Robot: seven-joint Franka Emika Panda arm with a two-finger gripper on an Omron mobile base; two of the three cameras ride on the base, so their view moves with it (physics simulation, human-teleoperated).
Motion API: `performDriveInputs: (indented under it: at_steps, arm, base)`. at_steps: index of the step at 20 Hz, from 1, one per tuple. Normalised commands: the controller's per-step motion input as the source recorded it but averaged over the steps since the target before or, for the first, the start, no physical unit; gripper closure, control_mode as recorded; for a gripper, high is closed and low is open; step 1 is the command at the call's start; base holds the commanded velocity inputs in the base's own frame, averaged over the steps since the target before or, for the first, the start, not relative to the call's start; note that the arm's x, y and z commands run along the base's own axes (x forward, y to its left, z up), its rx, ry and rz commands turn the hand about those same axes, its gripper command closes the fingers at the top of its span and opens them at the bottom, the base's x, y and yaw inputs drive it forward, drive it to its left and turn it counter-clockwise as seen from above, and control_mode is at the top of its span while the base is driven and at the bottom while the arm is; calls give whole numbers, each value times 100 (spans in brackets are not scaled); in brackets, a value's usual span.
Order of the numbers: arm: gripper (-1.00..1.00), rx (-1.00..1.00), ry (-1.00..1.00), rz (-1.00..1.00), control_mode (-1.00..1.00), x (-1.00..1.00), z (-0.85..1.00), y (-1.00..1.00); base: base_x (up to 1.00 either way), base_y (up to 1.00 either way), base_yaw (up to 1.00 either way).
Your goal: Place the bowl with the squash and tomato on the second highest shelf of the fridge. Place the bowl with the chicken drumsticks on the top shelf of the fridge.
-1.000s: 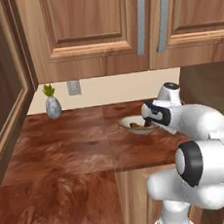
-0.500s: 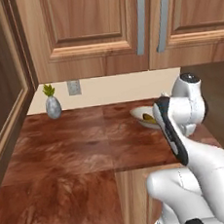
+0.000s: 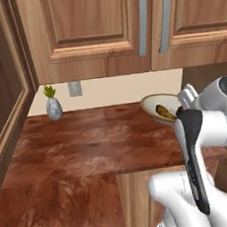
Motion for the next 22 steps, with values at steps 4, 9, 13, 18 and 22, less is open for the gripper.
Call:
performDriveInputs:
  at_steps: [4,9,13,18,22]
  arm:
    - [100,0,-8,0,-100,-8,4,0]
    - [100,0,0,0,100,0,0,0]
    - [100,0,0,0,100,0,0,0]
    - [100,0,0,0,100,0,0,0]
    - [100,0,0,0,100,0,0,0]
  base:
    - [0,0,0]
    - [-61,-20,0]
    - [-100,-32,0]
    - [-100,-23,2]
    - [-100,-27,5]
